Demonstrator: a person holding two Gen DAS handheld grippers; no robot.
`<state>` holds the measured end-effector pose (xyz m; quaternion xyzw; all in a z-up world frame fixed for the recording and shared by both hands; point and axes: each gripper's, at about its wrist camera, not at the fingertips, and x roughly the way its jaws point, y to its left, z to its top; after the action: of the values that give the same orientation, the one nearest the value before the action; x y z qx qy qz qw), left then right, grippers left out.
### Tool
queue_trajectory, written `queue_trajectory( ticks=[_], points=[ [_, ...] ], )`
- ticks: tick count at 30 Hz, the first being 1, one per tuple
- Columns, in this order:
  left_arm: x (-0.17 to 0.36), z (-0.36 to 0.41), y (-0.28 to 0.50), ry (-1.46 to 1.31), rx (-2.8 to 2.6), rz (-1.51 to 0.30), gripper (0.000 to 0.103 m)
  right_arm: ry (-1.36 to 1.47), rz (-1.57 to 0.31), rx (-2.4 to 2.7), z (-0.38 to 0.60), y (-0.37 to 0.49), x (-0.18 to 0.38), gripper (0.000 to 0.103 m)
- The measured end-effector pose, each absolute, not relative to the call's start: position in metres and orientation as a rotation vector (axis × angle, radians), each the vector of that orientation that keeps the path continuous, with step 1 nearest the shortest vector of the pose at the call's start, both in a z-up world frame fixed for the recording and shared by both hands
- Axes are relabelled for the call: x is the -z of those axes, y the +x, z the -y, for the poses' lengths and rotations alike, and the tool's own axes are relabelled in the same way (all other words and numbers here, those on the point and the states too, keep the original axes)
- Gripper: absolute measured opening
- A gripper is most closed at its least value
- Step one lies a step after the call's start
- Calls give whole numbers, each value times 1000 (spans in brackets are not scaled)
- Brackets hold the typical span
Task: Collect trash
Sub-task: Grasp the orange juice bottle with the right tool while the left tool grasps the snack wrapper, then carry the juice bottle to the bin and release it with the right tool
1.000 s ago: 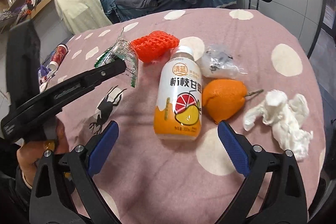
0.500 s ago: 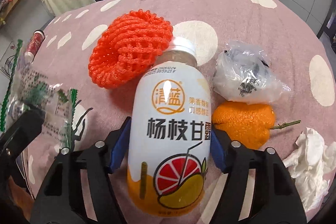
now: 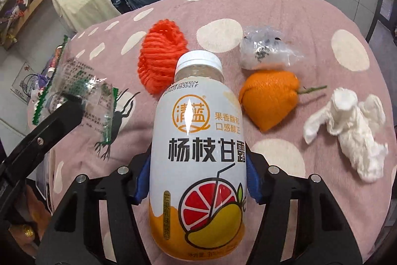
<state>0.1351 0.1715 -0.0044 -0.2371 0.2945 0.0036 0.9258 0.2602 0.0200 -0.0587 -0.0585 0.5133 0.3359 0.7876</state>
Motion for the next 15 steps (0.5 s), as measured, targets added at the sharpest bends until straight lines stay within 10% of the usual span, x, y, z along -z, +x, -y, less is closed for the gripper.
queue_trajectory(
  ticks=[15],
  points=[
    [-12, -114, 120, -441, 114, -586, 18, 82, -945, -632, 92, 197, 21, 61]
  ],
)
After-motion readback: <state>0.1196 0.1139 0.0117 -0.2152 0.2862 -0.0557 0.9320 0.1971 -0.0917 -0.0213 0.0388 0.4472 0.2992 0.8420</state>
